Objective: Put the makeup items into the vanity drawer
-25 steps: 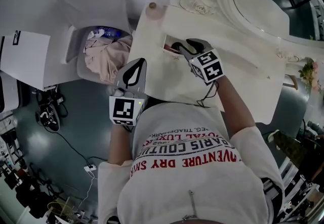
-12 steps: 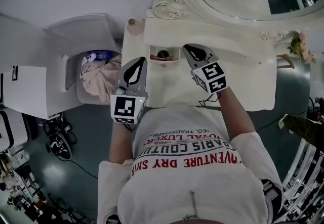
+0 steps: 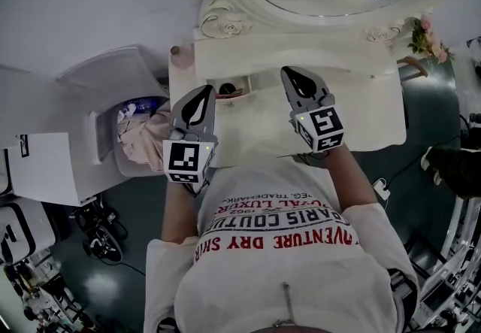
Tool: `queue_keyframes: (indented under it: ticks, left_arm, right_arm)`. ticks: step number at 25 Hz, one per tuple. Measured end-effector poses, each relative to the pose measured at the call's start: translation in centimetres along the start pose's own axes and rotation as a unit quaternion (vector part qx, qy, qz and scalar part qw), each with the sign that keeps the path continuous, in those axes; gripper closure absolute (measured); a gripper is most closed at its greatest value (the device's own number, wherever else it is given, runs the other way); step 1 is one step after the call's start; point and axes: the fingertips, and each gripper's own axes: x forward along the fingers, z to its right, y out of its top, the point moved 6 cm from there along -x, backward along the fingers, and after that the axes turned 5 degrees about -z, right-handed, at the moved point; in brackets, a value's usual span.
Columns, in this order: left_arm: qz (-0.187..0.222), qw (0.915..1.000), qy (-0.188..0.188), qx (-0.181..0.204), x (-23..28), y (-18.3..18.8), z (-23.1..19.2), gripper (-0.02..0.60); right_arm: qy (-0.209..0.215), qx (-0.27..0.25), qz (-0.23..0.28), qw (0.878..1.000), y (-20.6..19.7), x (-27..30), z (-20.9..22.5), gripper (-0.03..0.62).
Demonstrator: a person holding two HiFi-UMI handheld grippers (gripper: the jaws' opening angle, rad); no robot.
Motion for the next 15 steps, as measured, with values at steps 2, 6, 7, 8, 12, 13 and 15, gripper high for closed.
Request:
queue_keyframes:
  ticks: [2,6,7,8,12,13,15]
  left_arm:
    - [0.001,1.0,-0.002,0.0,0.2,0.1,0.1,0.571]
    - [-0.001,1.0,0.007,-0.005,0.2,0.1,0.1,0.571]
    - [0.001,0.9999,0.008,-0.008,0.2,0.2,0.1,0.571]
    - [0.003,0.9999,0.008,-0.01,0.2,0.4,0.1,0.571]
    - [0.006,0.9999,0.01,-0.01,0.3,0.6,0.3,0.571]
    - [0.006,0.9999,0.011,-0.01,0.3,0.6,0.3,0.571]
    - [0.006,0.9999,0.013,-0.01,0.2,0.6,0.2,0.571]
  right_arm:
    - [-0.014,0.006,0.009,1.0,0.0,-0.6,0.4,0.586]
    - [-0.015,0.0,0.016,1.0,-0.4,-1.2,0.2,0.586]
    - [-0.014,-0.005,0.016,1.0,-0.4,-1.3,0.2,0.586]
    - [-0.012,-0.01,0.016,1.0,-0.4,-1.4,0.1,0.586]
    - [-0.003,-0.013,0.017,1.0,-0.5,-1.3,0.2,0.587]
    - [-0.002,-0.011,0.017,1.0,-0.5,-1.3,0.2,0.588]
    - [-0.001,-0.007,0.016,1.0,-0.6,-1.2,0.2,0.587]
